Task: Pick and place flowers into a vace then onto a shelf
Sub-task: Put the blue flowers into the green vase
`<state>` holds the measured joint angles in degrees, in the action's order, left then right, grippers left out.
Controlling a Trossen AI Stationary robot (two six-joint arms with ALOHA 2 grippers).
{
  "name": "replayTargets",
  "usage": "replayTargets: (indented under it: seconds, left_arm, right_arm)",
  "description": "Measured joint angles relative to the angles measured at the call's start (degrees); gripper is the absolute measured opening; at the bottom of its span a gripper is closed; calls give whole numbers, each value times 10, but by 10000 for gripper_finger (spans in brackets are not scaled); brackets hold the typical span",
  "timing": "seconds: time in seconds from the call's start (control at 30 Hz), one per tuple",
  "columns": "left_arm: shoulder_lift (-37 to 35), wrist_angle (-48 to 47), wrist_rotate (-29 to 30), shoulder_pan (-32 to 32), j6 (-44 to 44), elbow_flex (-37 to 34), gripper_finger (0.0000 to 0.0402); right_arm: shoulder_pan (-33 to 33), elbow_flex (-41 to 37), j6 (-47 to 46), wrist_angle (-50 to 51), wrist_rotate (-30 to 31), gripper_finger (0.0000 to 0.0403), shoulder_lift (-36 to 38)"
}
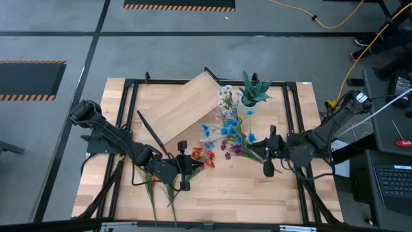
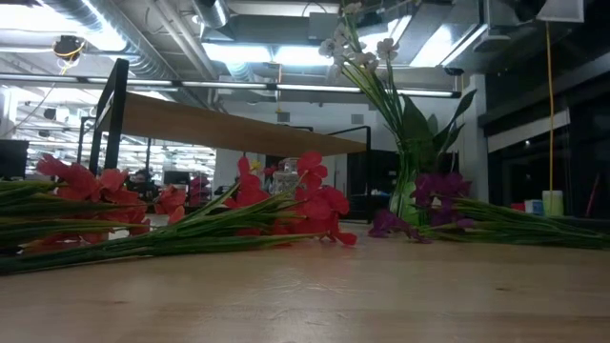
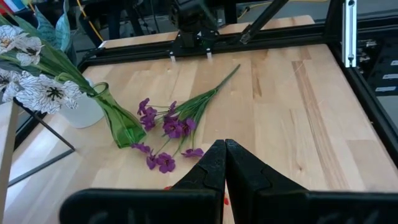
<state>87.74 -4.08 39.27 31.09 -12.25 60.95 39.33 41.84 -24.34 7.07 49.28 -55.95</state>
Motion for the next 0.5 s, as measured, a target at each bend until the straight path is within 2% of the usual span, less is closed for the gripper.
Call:
replayTargets:
  seconds: [0.27, 0.33, 0.5]
  left_arm:
    - [0, 0, 1, -2, -5, 0, 4]
    - [0, -3, 1, -2, -15, 0, 4]
    - [0, -5, 18, -2, -16, 0, 4]
  right_arm:
    - [-39, -161, 269, -335, -50, 10, 83]
    - [-64, -201, 303, -391, -71, 10, 101]
    - [-151, -285, 328, -492, -176, 10, 126]
